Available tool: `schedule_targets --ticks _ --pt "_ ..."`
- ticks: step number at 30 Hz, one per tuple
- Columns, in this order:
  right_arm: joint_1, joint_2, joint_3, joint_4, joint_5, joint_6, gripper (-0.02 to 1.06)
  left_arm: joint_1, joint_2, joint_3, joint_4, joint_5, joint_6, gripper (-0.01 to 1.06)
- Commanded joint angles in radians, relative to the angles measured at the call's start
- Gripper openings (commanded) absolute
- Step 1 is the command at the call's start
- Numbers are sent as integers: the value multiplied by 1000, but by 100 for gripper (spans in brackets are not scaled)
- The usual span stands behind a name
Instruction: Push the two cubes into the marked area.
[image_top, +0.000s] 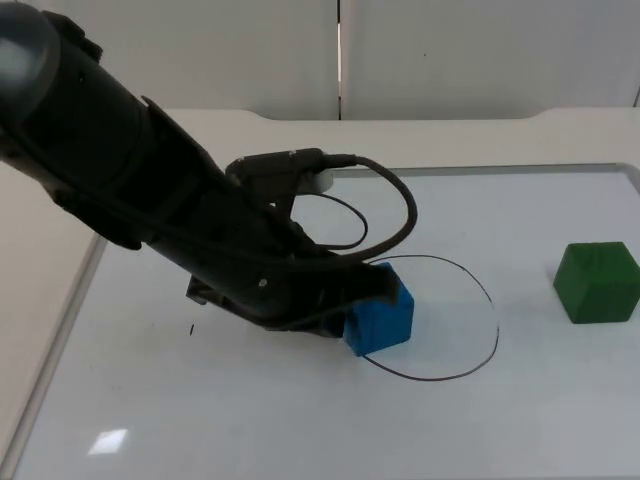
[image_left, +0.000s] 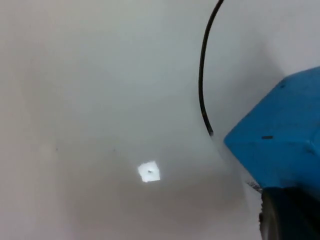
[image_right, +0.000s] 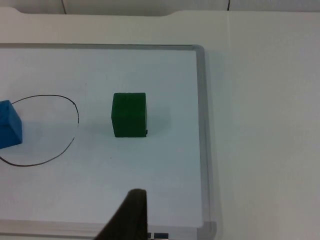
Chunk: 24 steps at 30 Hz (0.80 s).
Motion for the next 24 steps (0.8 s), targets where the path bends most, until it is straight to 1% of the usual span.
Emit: schedule_targets --ticks 1,6,24 --pt "-5 -4 2 1 -11 0 105 -13 -1 -5 -12 6 -5 0" --pt "-5 -4 2 1 -11 0 105 -35 -1 -14 -5 -1 -5 0" --pt "-5 -4 2 1 -11 0 105 -35 1 -18 -5 -80 0 0"
